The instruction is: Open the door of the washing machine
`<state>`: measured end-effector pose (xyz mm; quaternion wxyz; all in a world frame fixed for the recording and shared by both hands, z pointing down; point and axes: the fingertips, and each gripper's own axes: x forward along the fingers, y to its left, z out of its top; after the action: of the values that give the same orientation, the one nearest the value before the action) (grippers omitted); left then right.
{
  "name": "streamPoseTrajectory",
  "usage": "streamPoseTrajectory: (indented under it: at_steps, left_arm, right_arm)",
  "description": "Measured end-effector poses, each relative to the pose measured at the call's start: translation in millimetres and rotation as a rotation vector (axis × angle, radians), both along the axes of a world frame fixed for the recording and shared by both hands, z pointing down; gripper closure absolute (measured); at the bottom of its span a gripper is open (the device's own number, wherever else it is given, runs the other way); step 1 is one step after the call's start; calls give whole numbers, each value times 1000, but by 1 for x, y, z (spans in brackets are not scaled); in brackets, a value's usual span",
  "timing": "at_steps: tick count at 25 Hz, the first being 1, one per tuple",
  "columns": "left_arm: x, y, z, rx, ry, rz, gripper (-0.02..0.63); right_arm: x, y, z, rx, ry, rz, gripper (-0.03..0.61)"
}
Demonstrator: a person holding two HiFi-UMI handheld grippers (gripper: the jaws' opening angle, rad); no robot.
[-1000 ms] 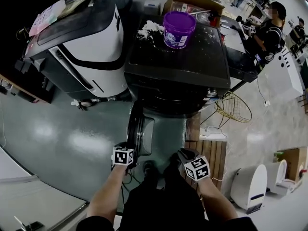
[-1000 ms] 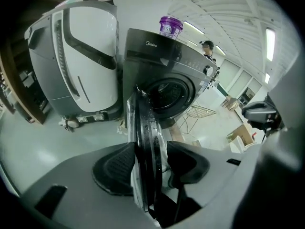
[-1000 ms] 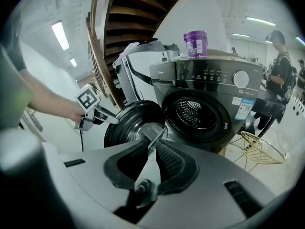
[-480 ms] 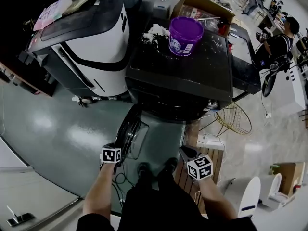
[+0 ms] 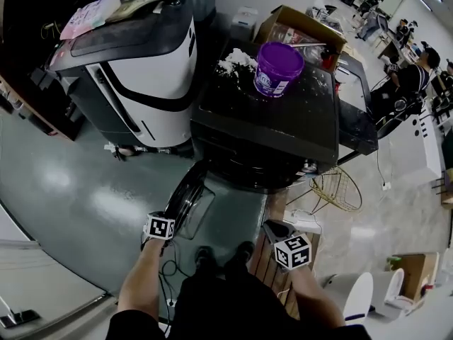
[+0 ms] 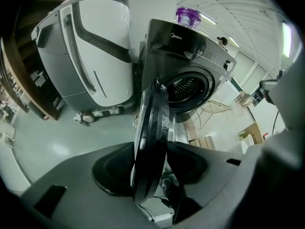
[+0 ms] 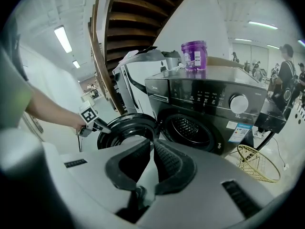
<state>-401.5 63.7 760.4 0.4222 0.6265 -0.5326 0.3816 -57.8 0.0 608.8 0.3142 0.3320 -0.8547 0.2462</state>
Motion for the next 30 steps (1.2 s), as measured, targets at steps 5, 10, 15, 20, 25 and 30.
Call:
streamPoseTrajectory:
  at_steps: [5, 10, 15, 20, 25, 30]
  left_arm:
    - [-6, -4, -17, 47, -17, 40, 393]
    - [-9, -28, -67, 185, 15, 53, 393]
    - [0, -57, -132, 368, 90, 72, 405]
    - [14, -84, -195, 522, 159, 89, 423]
    - [45, -90, -248, 636, 179, 176, 430]
    - [80, -91, -280, 694, 185, 241, 452]
  right_arm:
    - [-13, 4, -9, 19, -2, 19, 541]
    - [-33, 6, -26, 54, -36, 77, 541]
    - [-48, 10, -47, 81, -62, 114, 543]
    - [-60, 6, -78, 137, -89, 107, 548]
    - [-60, -4, -116, 200, -148, 111, 554]
    - [-55, -4, -143, 274, -160, -12, 555]
